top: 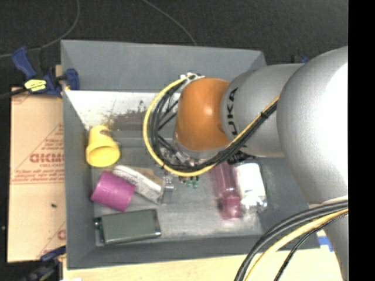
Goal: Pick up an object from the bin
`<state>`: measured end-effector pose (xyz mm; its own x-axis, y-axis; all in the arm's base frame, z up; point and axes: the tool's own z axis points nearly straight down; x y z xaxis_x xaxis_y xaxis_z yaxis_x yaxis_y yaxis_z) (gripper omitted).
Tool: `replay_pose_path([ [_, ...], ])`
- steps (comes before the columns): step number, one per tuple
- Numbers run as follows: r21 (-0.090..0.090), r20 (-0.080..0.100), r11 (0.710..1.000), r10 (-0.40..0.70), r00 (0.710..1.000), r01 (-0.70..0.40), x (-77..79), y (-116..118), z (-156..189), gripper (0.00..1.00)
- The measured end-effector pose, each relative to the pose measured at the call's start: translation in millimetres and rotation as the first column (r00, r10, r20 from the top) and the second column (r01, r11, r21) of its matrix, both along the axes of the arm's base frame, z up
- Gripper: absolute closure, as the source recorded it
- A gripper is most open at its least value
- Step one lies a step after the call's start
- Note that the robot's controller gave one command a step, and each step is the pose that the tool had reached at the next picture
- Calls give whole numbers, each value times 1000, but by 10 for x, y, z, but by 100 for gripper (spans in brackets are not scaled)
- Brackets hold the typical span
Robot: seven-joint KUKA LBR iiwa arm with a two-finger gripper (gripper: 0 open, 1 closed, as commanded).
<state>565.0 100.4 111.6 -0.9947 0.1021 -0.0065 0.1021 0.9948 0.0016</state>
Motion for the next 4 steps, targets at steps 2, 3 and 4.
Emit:
replay_pose_path([
  [2, 4, 1, 925, -380, 925, 380, 174, 56, -412, 0],
  [3, -6, -6, 745, -667, 745, 667, 91, -20, -409, 100],
  [4, -6, -6, 746, -666, 746, 666, 91, -20, -409, 100],
])
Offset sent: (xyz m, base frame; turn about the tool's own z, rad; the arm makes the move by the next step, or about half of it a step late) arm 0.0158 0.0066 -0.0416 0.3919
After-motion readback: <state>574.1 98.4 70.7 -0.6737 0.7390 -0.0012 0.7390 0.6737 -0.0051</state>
